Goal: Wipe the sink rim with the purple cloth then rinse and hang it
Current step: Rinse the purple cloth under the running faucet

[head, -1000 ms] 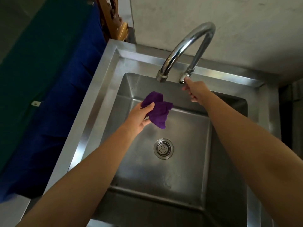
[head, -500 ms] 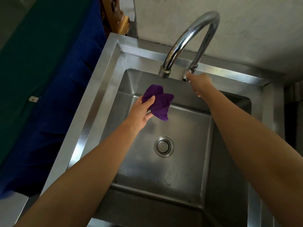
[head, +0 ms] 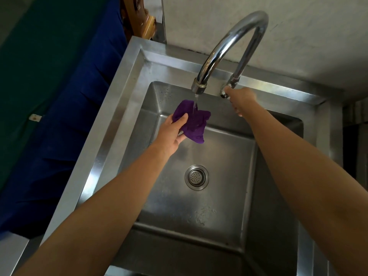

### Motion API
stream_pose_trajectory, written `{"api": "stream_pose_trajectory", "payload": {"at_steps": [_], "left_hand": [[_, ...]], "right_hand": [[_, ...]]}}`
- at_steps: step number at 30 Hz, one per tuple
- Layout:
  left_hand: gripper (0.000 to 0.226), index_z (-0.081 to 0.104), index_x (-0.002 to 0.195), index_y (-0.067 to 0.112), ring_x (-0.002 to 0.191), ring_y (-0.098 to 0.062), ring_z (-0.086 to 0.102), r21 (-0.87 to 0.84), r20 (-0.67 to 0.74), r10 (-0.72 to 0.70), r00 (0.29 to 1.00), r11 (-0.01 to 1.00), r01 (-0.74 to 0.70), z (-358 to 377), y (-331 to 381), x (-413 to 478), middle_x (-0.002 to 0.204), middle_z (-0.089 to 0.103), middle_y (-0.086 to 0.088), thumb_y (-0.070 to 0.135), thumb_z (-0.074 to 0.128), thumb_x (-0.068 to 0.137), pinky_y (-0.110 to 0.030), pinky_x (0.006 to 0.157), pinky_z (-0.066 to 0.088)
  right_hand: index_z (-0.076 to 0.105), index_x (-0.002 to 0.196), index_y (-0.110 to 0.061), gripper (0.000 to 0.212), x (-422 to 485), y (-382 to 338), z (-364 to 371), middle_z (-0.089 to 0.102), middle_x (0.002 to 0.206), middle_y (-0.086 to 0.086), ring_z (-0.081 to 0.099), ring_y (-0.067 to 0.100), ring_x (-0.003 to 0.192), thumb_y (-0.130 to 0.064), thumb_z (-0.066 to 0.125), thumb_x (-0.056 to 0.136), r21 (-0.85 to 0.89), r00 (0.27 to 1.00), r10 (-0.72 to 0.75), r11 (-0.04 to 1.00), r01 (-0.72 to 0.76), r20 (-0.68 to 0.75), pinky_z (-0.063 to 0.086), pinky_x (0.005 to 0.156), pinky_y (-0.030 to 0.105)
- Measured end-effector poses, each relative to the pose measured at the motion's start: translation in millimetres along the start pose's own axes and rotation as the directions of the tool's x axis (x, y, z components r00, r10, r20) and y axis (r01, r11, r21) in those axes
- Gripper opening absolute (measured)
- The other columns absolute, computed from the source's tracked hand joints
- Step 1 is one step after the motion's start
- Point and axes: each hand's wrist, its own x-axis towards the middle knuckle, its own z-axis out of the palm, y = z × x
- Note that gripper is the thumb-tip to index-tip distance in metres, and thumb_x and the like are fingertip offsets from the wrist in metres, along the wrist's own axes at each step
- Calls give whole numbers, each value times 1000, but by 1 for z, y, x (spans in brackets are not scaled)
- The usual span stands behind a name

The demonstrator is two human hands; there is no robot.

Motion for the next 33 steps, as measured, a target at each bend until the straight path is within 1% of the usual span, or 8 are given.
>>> {"api": "stream_pose_trajectory", "payload": {"at_steps": [6,10,13,16,21,24,28,33], "left_hand": [[17,58,104,17,99,-20,64,3,4,-18,1000,1000,18,4,-1,3,103,66,-6,10,59,89,-43,93,51],[31,52,115,12,102,-25,63,-12,-38,-27,999,1000,26,8,-1,2,107,64,-9,5,61,86,-47,93,51],[35,51,114,15,99,-24,62,-39,-58,-20,998,999,18,11,1,1,107,62,-9,-1,61,84,-42,83,55],[31,57,106,19,99,-21,61,-53,-31,-9,999,999,8,11,3,0,105,63,-7,-2,59,84,-39,85,54],[17,59,103,18,94,-20,62,-97,-20,35,999,995,-37,8,-6,6,99,65,-7,8,52,91,-36,86,52],[23,54,116,16,98,-22,63,-115,-44,74,996,990,-78,-1,-10,14,107,65,-8,18,49,94,-38,87,52],[11,53,101,20,89,-19,63,-63,-112,112,987,991,-119,-14,-14,20,98,65,-4,13,50,94,-34,76,55],[11,46,95,20,90,-20,59,206,-238,144,961,974,-95,-33,-26,29,110,58,-7,11,52,93,-30,73,53]], "right_hand": [[39,61,-18,38,-2,4,1,44,61,-1,37,12,50,-43,56,84,0,999,-30,1000,30,-14,33,47,26],[54,70,-10,48,-20,1,-5,53,60,1,49,13,50,-54,47,89,-64,998,-62,996,63,20,43,49,24],[56,86,-10,60,-37,16,3,64,76,8,64,19,70,-63,30,90,41,998,-34,999,36,-54,55,67,32],[56,100,-14,56,-59,48,24,67,101,13,65,26,92,-58,24,93,86,989,-73,993,85,-132,53,87,45],[52,126,-11,45,-76,55,69,61,109,1,59,14,98,-43,36,97,283,950,-301,921,269,79,49,74,17],[58,114,-8,32,-65,53,79,63,98,3,60,12,86,-32,51,94,310,930,-354,900,307,104,48,66,9],[65,86,1,19,-52,70,89,61,74,8,54,16,71,-15,56,90,399,939,-344,860,319,-8,45,71,33],[67,84,-13,18,-50,80,87,64,69,-9,58,3,69,-7,53,92,577,913,-407,742,342,-17,47,69,16]]}}
